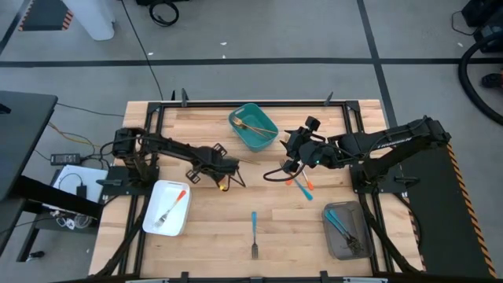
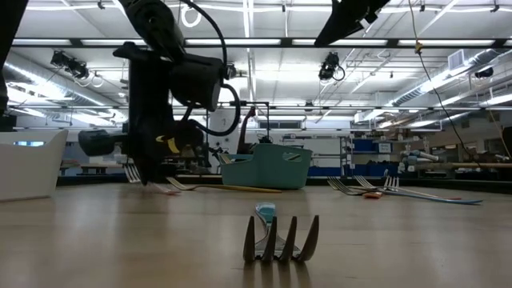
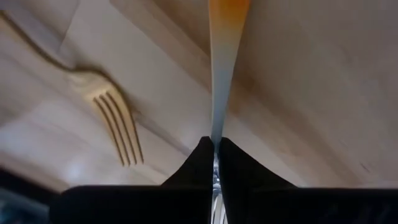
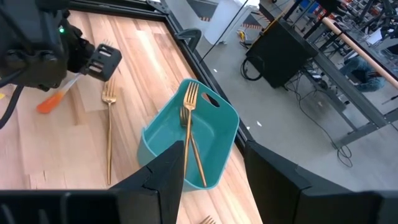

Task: Sort silverware by color (type)
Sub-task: Put the orange fork into the white bin

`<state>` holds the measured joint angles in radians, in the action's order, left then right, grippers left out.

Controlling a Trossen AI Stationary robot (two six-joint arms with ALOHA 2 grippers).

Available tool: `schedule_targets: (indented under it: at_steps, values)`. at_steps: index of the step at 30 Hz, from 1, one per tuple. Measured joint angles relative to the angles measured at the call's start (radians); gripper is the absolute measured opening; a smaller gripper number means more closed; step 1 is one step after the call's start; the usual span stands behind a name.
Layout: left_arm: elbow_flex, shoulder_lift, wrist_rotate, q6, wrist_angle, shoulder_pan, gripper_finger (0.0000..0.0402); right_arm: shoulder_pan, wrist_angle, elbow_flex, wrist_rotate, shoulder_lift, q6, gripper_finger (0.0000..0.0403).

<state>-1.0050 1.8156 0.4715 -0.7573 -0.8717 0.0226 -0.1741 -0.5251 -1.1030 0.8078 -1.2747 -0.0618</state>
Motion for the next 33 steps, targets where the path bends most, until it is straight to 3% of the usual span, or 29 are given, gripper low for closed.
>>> schedule_targets:
  at_steps: [19, 33]
  values:
    - [-0.001, -0.004, 0.325, 0.331, -0.053, -0.107, 0.0015, 0.0, 0.0, 0.0, 0.0, 0.0, -0.007, 0.0173]
    - [-0.003, -0.081, 0.546, 0.458, -0.082, -0.195, 0.0016, 0.0, 0.0, 0.0, 0.0, 0.0, -0.01, 0.0173]
